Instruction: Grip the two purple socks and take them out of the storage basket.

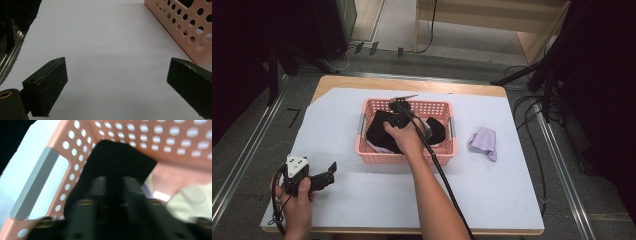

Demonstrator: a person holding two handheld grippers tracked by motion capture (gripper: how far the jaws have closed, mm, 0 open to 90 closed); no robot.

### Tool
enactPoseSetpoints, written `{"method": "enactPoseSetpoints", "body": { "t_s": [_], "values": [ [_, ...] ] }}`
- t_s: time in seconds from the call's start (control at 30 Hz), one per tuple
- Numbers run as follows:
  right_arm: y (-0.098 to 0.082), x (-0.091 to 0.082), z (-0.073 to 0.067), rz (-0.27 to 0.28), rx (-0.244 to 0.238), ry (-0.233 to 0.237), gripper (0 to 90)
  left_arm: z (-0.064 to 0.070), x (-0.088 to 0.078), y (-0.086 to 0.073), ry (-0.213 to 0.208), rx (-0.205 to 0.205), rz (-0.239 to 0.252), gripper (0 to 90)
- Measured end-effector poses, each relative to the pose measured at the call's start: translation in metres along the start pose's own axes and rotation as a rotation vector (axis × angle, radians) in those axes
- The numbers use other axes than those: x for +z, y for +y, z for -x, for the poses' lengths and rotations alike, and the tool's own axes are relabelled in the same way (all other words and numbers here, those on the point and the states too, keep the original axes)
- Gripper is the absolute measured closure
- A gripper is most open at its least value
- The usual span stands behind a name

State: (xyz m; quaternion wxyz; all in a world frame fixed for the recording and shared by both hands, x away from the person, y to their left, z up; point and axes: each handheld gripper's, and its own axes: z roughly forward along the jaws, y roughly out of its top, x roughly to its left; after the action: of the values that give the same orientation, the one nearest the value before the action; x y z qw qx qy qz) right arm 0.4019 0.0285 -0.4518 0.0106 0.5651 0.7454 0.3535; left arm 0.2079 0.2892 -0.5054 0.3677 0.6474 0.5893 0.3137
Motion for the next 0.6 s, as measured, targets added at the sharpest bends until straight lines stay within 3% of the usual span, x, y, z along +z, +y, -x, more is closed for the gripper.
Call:
{"method": "enactPoseSetpoints", "body": {
  "t_s": [0.03,0.13,0.3,0.37,0.43,0.5,0.53,0.6],
  "values": [
    [0.000,-0.001,0.002,-0.018,0.025,0.017,88.0,0.000,0.000,0.000,0.002,-0.001,-0.001,3.9],
    [-0.001,-0.007,0.003,0.014,0.003,0.031,89.7,0.000,0.000,0.000,-0.002,0.000,-0.001,3.9],
    [-0.001,-0.037,0.010,0.167,-0.001,0.003,90.0,0.000,0.001,0.000,-0.002,0.004,-0.002,3.9],
    [-0.002,-0.052,0.015,0.245,0.016,-0.035,90.0,0.000,0.001,0.000,0.000,0.003,-0.004,3.9],
    [-0.003,-0.066,0.025,0.311,0.018,-0.103,89.9,0.000,0.001,0.000,0.005,0.006,-0.009,3.9],
    [-0.005,-0.070,0.033,0.329,0.045,-0.168,87.6,0.001,0.001,0.000,0.007,0.008,-0.011,3.9],
    [-0.006,-0.069,0.036,0.320,0.051,-0.190,82.2,0.001,0.001,0.000,0.007,0.009,-0.012,3.9],
    [-0.008,-0.062,0.039,0.298,0.018,-0.193,71.1,0.001,0.001,0.000,0.008,0.009,-0.011,3.9]
  ]
}}
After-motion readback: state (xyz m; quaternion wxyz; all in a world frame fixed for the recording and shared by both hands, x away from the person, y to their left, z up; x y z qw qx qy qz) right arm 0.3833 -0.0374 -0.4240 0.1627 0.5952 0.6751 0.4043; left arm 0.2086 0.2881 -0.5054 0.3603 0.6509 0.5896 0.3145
